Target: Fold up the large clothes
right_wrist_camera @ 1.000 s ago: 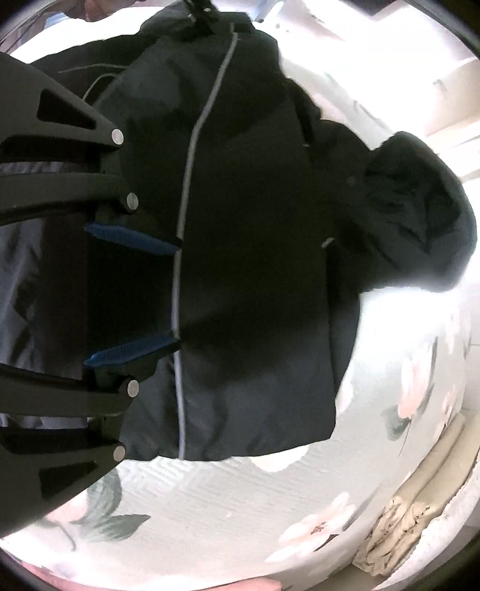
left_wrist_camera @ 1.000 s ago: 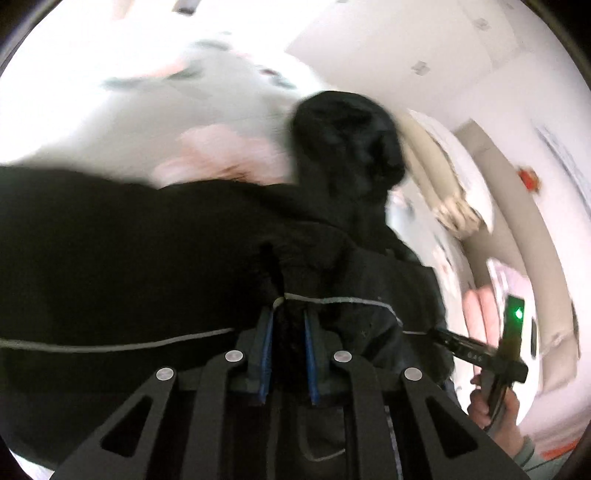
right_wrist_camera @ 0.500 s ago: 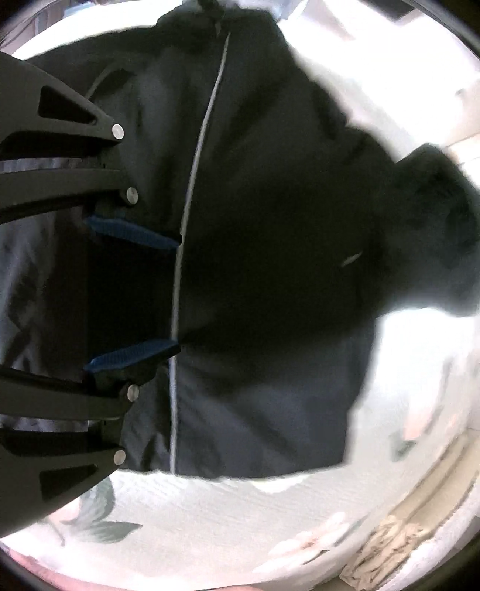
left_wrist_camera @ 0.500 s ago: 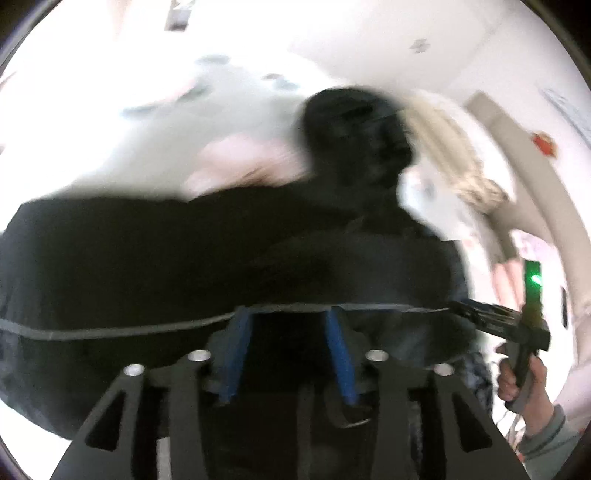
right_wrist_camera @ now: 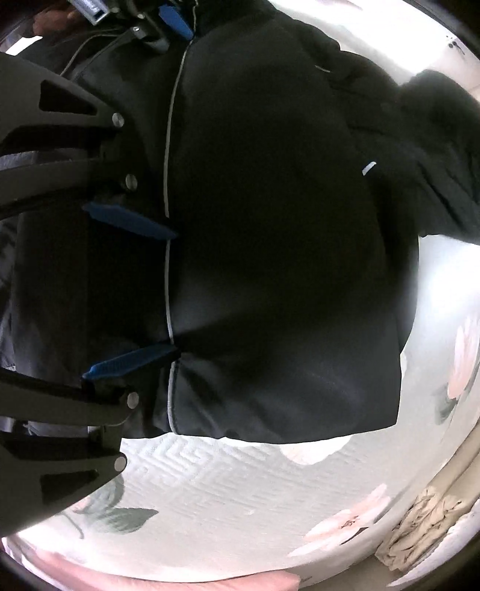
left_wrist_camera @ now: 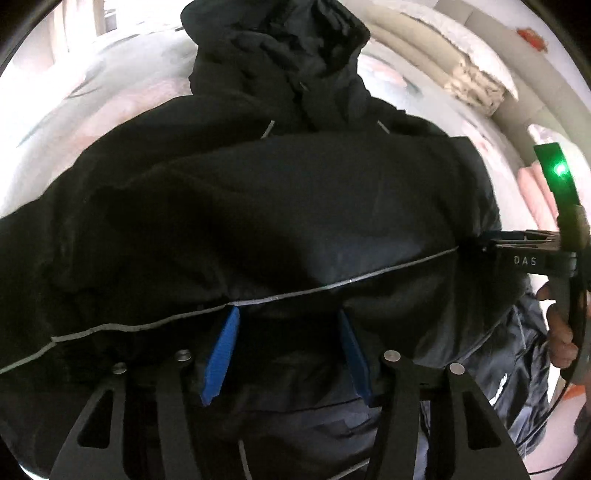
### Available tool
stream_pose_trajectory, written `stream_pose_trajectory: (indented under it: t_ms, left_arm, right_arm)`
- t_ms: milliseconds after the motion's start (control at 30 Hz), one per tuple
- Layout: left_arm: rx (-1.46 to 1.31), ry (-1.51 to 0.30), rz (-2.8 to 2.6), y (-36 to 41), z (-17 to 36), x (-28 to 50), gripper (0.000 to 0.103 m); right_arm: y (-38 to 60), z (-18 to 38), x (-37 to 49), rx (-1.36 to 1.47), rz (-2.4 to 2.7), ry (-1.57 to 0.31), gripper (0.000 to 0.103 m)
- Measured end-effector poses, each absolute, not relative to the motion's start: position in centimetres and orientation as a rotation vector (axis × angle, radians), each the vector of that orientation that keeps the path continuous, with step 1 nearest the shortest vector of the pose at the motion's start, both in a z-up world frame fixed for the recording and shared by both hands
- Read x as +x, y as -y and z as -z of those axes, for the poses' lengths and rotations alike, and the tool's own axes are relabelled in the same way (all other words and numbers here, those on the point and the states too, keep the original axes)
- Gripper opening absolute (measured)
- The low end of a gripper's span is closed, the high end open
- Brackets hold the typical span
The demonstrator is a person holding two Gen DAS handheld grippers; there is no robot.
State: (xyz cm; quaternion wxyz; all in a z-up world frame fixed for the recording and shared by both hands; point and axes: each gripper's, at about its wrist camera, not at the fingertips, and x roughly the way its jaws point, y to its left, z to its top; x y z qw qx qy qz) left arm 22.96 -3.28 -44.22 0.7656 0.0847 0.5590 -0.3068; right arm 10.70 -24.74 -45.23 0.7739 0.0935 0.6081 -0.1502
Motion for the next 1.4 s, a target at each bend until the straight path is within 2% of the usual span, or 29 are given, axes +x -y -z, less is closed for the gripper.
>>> stream_pose_trajectory:
  t_ms: [233,400,600,900,1167,1400]
  left_arm:
    - [0.048,-1.172,0.663,-1.3,39.9,20.6,0.056]
    - [-0.031,-1.188,0.541,-7.5,39.8,18.4,0.056]
    - [-0.209,-1.192,0.332,-18.5,39.3,16.8,0.058]
    - [-0.331,-1.058,-0.105,-35.3,38.6,19.4,0.06]
    - [-0.53,-1.026,-0.347,-46.5,41.9,25.8,0.061]
    - [-0.608,-1.046,-0.334,-49.8,45.2,28.7,0.06]
  right_arm:
    - [20.3,41.1,8.5,0.21,0.204,-1.25,0.06]
    - [17.2,46.5,8.7,0.08,0.234,-1.361,0.06]
    - [17.8,46.7,9.7,0.081,0.259,-1.358,0.062]
    - [17.6,46.8,10.6,0.059,0.292,-1.384,0.067]
    - [17.6,46.8,12.3,0.061,0.313,-1.422,0.07]
    - [17.0,47.1,13.1,0.057,0.334,-1.433,0.072]
